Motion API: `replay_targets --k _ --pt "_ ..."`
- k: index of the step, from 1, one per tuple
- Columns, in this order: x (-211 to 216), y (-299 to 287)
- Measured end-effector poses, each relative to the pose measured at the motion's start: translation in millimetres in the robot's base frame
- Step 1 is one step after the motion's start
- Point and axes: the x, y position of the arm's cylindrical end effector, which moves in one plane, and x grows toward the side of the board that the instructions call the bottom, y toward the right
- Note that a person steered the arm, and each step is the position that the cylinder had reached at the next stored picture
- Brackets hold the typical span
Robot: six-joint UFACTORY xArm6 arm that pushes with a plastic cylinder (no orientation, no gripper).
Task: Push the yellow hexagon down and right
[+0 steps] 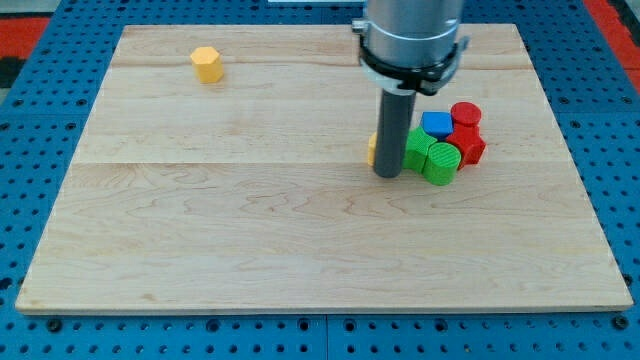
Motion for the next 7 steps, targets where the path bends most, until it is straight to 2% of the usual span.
replay_targets --k 1,2,3,4,5,6,7 --pt "-8 13" --pt "8 -20" --pt "37 -87" --pt "29 -124" --pt "-13 -191" --pt "-89 -234" --pt "-146 -291"
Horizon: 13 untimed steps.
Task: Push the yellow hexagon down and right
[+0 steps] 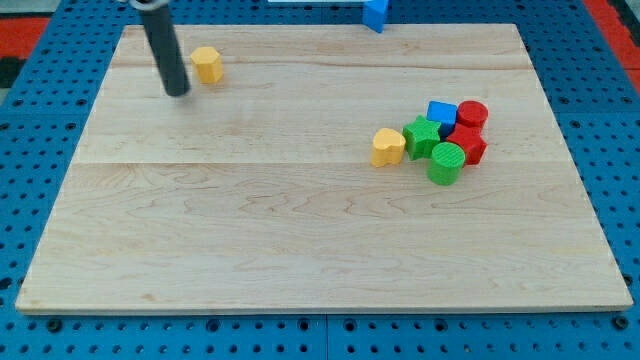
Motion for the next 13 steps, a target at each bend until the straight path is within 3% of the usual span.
replay_targets --k 3,6,11,13 --pt "-52 71" --pt "-22 156" --pt "-13 227" --pt "47 258"
